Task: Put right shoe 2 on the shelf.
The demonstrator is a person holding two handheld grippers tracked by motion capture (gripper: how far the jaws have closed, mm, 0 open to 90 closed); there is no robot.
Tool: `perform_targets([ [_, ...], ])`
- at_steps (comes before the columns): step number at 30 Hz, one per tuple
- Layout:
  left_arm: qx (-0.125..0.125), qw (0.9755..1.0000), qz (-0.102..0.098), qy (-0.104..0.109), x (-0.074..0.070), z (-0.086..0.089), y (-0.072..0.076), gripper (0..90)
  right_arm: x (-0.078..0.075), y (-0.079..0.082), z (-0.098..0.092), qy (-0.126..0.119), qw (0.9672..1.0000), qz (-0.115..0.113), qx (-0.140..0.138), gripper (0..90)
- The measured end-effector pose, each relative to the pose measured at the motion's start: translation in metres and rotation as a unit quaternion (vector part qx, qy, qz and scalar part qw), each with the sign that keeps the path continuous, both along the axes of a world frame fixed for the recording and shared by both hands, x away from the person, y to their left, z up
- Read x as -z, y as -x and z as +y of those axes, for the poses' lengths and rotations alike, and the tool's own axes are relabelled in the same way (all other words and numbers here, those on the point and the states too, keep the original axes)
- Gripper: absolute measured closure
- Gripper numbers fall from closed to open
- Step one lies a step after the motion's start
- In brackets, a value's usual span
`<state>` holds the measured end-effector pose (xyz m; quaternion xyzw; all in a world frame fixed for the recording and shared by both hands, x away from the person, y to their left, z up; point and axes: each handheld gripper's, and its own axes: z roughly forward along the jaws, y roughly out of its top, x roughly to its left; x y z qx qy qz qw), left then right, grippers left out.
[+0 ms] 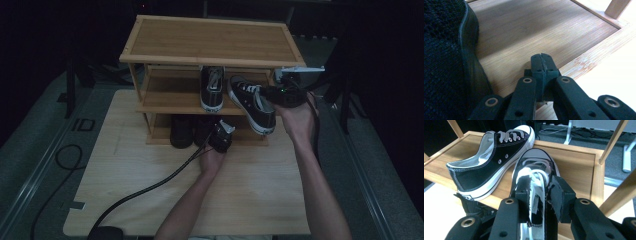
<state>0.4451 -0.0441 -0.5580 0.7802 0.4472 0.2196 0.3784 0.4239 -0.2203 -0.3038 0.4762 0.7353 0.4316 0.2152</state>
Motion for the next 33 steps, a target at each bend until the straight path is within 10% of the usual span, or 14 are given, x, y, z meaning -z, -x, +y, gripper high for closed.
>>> perform_targets([
  [10,0.000,1.0000,0.000,0.000,0.000,0.000,0.000,90.0,-0.010,0.023,-0.013,0.021,0.9997,-0.012,0.008,89.8],
  [33,0.000,1.0000,0.000,0.000,0.000,0.000,0.000,90.0,0.017,0.038,-0.035,0.075,0.9966,0.030,0.014,90.0],
])
